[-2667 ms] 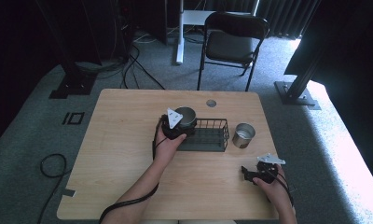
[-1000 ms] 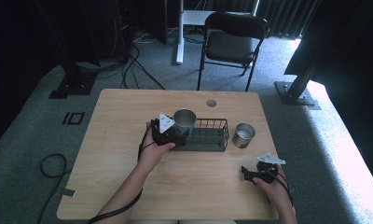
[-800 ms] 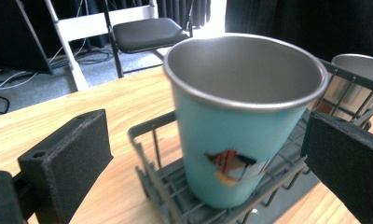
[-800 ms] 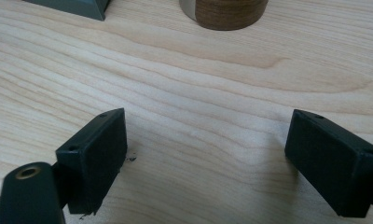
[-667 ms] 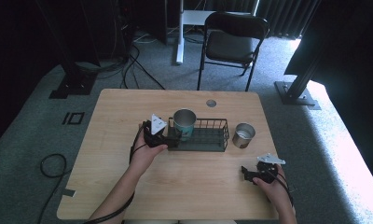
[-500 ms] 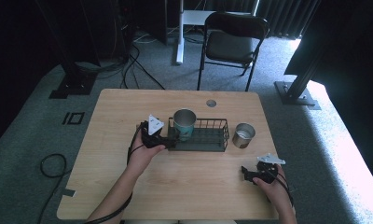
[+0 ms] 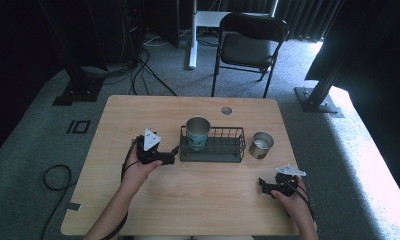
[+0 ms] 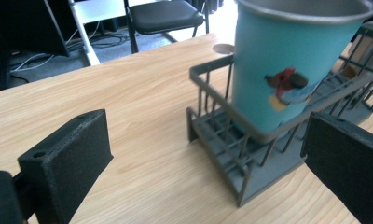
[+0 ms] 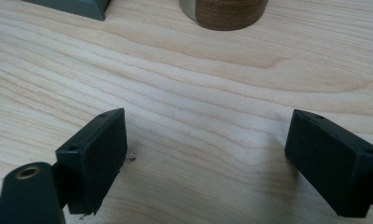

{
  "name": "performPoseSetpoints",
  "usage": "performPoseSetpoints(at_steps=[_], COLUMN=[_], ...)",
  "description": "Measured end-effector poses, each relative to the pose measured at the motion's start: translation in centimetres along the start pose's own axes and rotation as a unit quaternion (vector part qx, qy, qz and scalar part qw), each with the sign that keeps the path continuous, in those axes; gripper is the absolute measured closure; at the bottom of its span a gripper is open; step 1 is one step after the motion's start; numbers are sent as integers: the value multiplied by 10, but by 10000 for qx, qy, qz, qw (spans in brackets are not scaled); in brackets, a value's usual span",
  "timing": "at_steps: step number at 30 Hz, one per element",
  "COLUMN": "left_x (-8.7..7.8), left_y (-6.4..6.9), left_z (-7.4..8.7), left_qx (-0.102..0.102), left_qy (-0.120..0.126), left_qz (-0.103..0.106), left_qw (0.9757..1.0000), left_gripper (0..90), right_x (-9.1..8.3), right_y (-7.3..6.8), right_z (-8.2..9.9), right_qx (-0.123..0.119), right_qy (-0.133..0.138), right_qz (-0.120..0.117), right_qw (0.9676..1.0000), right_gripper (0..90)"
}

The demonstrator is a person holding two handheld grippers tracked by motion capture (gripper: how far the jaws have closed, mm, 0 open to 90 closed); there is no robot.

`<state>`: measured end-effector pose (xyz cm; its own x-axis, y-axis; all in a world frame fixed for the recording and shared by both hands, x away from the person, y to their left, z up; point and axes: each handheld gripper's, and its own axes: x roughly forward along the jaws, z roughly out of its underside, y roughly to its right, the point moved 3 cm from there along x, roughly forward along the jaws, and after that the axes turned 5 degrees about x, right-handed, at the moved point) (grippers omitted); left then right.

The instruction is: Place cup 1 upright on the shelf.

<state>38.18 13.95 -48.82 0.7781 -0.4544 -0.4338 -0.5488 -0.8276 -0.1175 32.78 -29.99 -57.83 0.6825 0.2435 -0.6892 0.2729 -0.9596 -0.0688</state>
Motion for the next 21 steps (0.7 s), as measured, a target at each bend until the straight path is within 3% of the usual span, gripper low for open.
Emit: performPoseSetpoints(at_steps=[11,16,21], left_x=[-18,-27,-36], left_y=[-15,-21,-31], left_z=[12,18,28], left_qx=[-229,-391,-239], left_qy=[53,-42,-128], left_qz=[-63,29,-182], left_qw=[9997,9992,9995], left_gripper=[23,23,23], right_x=[0,0,0], right_y=[0,0,0], right_z=[0,0,0], right_qx=[1,-1,-1], right_qy=[-1,-1,0], right_qz=[1,1,2], right_qw=[10000,10000,10000], right_gripper=[124,125,125])
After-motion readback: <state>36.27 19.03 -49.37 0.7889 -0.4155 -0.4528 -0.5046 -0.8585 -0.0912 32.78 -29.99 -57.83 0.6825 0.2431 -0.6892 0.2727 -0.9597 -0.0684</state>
